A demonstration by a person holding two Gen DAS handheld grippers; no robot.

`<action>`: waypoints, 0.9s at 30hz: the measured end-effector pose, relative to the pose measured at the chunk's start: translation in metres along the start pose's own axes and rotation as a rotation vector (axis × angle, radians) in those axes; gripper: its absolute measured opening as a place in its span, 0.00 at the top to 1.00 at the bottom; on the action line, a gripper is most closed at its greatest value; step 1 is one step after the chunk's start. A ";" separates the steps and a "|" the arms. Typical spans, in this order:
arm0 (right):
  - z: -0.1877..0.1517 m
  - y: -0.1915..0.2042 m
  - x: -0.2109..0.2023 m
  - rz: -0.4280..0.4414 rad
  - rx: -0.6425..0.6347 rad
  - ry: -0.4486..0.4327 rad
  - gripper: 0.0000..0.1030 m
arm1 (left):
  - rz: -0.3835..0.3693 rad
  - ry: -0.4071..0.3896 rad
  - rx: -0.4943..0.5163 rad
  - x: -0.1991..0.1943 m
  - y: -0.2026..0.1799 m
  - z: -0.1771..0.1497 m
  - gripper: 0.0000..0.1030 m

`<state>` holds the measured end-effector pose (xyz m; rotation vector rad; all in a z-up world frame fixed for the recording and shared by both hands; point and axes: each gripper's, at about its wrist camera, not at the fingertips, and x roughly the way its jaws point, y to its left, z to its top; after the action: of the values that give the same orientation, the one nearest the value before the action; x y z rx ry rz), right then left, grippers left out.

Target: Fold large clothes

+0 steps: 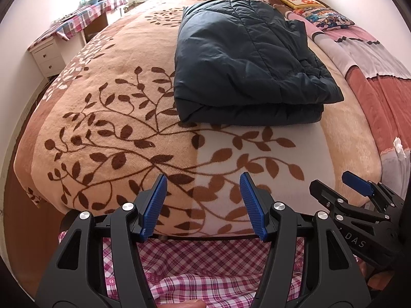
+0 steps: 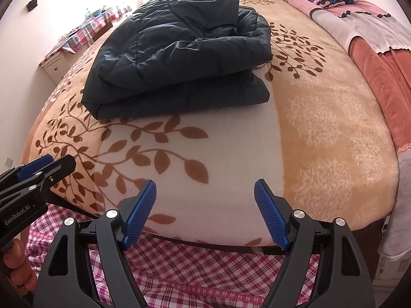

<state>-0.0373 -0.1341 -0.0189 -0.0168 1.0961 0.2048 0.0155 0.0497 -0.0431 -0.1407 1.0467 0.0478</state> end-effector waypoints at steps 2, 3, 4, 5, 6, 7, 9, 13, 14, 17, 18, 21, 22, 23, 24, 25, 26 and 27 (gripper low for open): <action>0.000 0.000 0.000 0.000 0.000 0.000 0.26 | 0.001 0.000 0.001 0.000 0.000 0.000 0.43; 0.000 0.000 0.000 0.001 0.000 0.000 0.26 | 0.001 0.001 0.002 0.000 0.000 -0.001 0.43; -0.001 0.000 0.001 0.001 0.001 0.001 0.26 | 0.001 0.001 0.002 0.000 -0.001 -0.001 0.43; -0.001 0.000 0.001 0.002 0.001 0.001 0.26 | 0.001 0.001 0.001 0.000 -0.001 -0.001 0.43; 0.000 0.000 0.001 0.002 0.001 0.001 0.26 | 0.000 0.001 0.001 0.000 -0.001 -0.001 0.43; -0.001 0.000 0.001 0.002 0.001 0.001 0.26 | 0.001 0.001 0.002 0.000 -0.001 -0.001 0.43; 0.000 -0.001 0.001 0.001 0.000 0.001 0.26 | 0.000 0.001 0.003 0.000 -0.001 -0.001 0.43; 0.000 -0.001 0.001 0.002 0.001 0.001 0.26 | 0.000 0.001 0.004 0.000 -0.001 -0.001 0.43; -0.001 0.000 0.001 0.003 0.001 0.002 0.26 | 0.001 0.001 0.004 0.000 -0.001 -0.001 0.43; -0.003 0.001 0.002 0.004 0.000 0.003 0.26 | 0.000 0.002 0.003 0.000 -0.002 -0.001 0.43; -0.002 0.001 0.002 0.005 0.000 0.004 0.26 | 0.001 0.003 0.003 0.000 -0.002 -0.001 0.43; -0.002 0.001 0.002 0.005 0.000 0.005 0.26 | -0.001 -0.002 0.003 0.000 -0.002 -0.001 0.43; -0.004 0.002 0.002 0.005 0.001 0.007 0.26 | 0.000 -0.001 0.003 0.000 -0.002 -0.001 0.43; -0.003 0.001 0.003 0.007 0.001 0.009 0.26 | 0.003 0.001 0.003 0.001 -0.001 -0.001 0.43; -0.004 0.001 0.003 0.007 0.001 0.011 0.26 | 0.005 0.004 0.003 0.001 -0.001 -0.001 0.43; -0.004 0.000 0.003 0.008 0.001 0.013 0.26 | 0.005 0.009 0.002 0.002 0.000 -0.001 0.43; -0.002 -0.001 0.004 0.010 0.000 0.014 0.26 | 0.005 0.012 0.001 0.002 0.001 -0.001 0.43; -0.003 -0.001 0.003 0.010 -0.001 0.015 0.26 | 0.005 0.013 0.001 0.003 0.002 -0.001 0.43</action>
<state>-0.0380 -0.1347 -0.0233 -0.0137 1.1109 0.2149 0.0156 0.0510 -0.0461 -0.1379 1.0603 0.0506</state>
